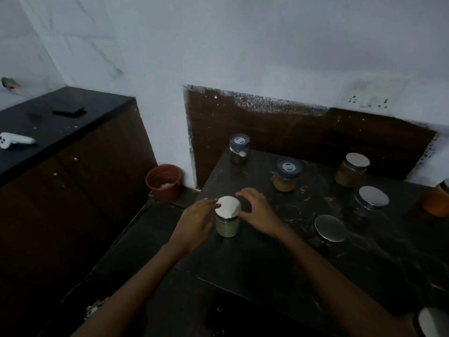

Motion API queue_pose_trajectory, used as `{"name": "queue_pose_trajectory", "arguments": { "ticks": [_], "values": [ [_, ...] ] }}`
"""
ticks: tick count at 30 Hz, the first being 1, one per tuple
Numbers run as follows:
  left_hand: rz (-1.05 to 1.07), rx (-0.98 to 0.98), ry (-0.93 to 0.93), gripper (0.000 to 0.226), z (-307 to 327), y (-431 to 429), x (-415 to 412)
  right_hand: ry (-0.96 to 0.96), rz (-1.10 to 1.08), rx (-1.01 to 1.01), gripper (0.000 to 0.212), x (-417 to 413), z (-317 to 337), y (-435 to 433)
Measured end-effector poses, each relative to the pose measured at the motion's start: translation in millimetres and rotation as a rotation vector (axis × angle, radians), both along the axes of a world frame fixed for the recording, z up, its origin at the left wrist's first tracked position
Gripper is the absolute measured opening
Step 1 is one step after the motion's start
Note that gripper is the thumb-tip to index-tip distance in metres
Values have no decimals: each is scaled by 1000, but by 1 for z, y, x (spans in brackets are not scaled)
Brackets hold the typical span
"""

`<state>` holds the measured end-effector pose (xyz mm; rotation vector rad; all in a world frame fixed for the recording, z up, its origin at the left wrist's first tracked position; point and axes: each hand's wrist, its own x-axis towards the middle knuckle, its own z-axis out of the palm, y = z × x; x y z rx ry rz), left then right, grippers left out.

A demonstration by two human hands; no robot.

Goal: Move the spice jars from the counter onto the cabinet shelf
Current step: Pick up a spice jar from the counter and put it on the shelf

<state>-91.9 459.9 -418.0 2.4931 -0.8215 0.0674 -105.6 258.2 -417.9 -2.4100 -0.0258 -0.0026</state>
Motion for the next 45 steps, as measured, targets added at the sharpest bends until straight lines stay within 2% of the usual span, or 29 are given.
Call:
{"name": "queue_pose_trajectory", "arguments": {
  "ticks": [5,11,18,21,24,29,34,38,41,45],
  "values": [
    [-82,122,3,53,-29,-2,20,99,-90,153,66,18,-34,15],
    [-157,242,32,58,-51,1,31,188,-50,238,86,27,-65,17],
    [-137,172,103,77,-67,3,28,96,-127,217,65,29,-75,19],
    [-178,197,125,101,-61,-1,30,58,-140,275,60,28,-59,10],
    [-236,226,59,121,-43,-6,31,26,-92,370,54,22,-32,-5],
    [-389,80,8,128,-7,-21,27,137,12,541,37,3,14,-34],
    [-455,-71,84,131,13,-39,18,250,29,630,34,-8,35,-59],
    [-447,-38,98,129,21,-49,19,300,-14,702,31,-15,39,-65],
    [-451,-26,119,127,25,-54,21,327,-48,705,44,-19,38,-68],
    [-419,-55,189,127,27,-57,22,382,87,674,93,-30,38,-78]
  ]
}}
